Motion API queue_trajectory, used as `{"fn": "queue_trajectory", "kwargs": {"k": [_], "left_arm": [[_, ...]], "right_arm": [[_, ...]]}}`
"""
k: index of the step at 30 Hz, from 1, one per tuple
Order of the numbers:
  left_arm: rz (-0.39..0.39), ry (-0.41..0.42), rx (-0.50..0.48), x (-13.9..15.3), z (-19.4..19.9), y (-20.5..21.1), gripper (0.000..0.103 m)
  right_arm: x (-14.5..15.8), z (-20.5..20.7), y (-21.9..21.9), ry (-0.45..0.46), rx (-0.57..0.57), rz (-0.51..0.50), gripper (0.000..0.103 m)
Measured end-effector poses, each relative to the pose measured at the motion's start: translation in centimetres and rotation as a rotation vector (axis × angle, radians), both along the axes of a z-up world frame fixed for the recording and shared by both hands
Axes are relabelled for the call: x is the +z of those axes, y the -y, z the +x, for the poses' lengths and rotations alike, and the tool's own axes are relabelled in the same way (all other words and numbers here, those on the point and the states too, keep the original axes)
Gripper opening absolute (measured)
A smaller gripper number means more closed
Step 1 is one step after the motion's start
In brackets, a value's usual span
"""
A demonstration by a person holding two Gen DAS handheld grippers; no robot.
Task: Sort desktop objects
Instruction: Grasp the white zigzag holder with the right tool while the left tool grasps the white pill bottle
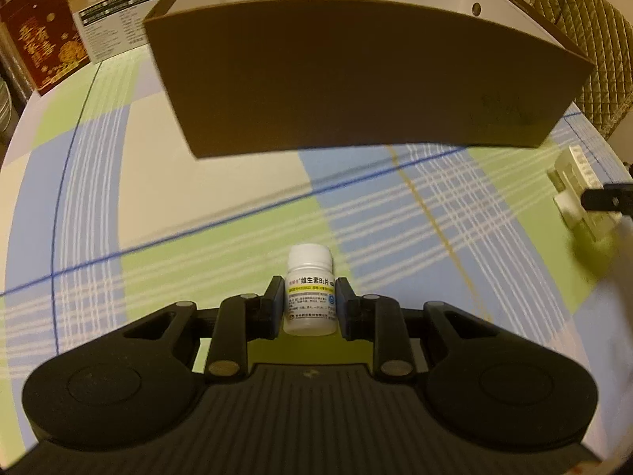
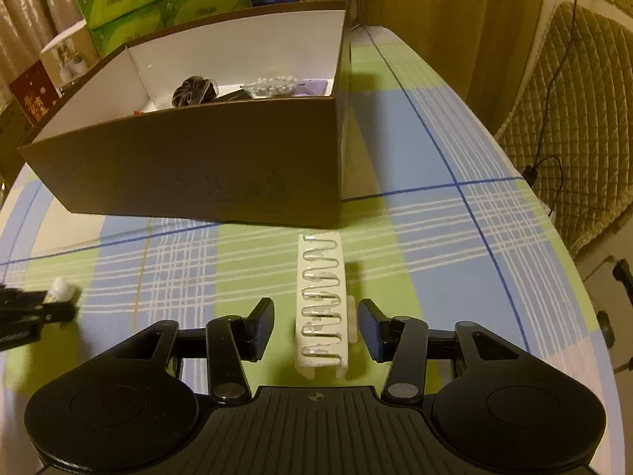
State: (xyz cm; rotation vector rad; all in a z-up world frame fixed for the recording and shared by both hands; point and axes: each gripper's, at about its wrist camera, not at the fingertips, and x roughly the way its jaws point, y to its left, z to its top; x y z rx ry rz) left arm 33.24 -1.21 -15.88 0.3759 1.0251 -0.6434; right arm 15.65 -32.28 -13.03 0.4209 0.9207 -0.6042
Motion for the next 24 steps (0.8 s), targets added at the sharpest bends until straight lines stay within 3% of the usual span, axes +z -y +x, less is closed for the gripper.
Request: {"fn": "queue_trajectory", "kwargs": {"k": [13,15,16,24], "left_arm": [[0.008,-0.004,0.046,0.6,-2.3,-2.5,0.023],[0.007,-0.004,0.050,0.6,-2.5,-2.6,0.023],[0.007,-0.003,0.052,0.6,-2.6,-2.7,0.023],[0.004,-0.004,0.048,0.8,-3.3,-2.8,0.023]], "right_arm": [[-1.2,1.6,0.4,-0.051,0.042,-0.023,0.043],[-1.2,1.8,0.1,-0.058,0.060,-0.027,0.028],[-1.2,1.8,0.0,-0.066,0.070,-0.031,0.025],[-0.7,1.3,-1.1,-0.065,0.105,0.004,0.025]]}}
